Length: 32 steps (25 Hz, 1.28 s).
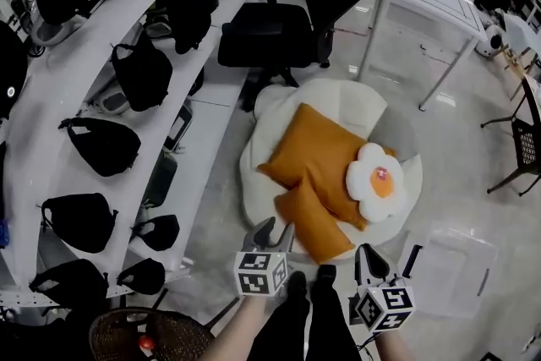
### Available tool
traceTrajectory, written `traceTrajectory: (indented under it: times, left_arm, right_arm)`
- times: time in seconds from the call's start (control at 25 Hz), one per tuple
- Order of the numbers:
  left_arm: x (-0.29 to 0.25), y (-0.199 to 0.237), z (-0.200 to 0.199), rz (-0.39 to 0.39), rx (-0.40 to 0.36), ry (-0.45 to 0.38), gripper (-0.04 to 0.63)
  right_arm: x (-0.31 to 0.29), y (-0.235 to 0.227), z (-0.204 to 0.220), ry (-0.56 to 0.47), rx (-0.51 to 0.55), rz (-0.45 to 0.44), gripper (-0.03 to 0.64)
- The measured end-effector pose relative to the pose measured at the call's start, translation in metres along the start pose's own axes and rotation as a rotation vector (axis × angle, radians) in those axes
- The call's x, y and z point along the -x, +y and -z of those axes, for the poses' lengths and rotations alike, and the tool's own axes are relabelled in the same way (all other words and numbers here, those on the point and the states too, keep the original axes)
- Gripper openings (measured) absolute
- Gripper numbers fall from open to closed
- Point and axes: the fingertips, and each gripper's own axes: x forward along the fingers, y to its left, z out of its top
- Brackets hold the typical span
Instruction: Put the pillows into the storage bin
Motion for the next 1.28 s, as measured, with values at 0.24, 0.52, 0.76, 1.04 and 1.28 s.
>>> traceTrajectory:
  times: [0.24,0.52,0.76,1.04,1.28]
  left_arm:
    - [-0.063,0.02,0.011,-0.025,0.028,0.042,0.155]
    - [-0.145,0.043,0.029,-0.058,0.045,0.073,0.16]
    - [-0.216,0.054,0.067,-0.096,0.048,0.137,0.167]
    - [-0.271,0.07,0.104,-0.129,0.029,0.195,0.167]
    - [-0.305,0.084,0.128,-0.153,0.046,0.238,0.169]
  right_arm:
    - [-0.051,-0.023,0.013,0.054,0.001,-0.025,0.014]
    - [-0.112,-0.065,0.042,0.099,-0.013,-0.038,0.014]
    - [-0.163,-0.105,0.08,0.152,-0.025,-0.064,0.014]
    - [-0.205,-0.133,0.109,0.192,-0.004,-0.081,0.014]
    - [-0.23,-0.146,0.133,0.227,-0.016,-0.088,0.014]
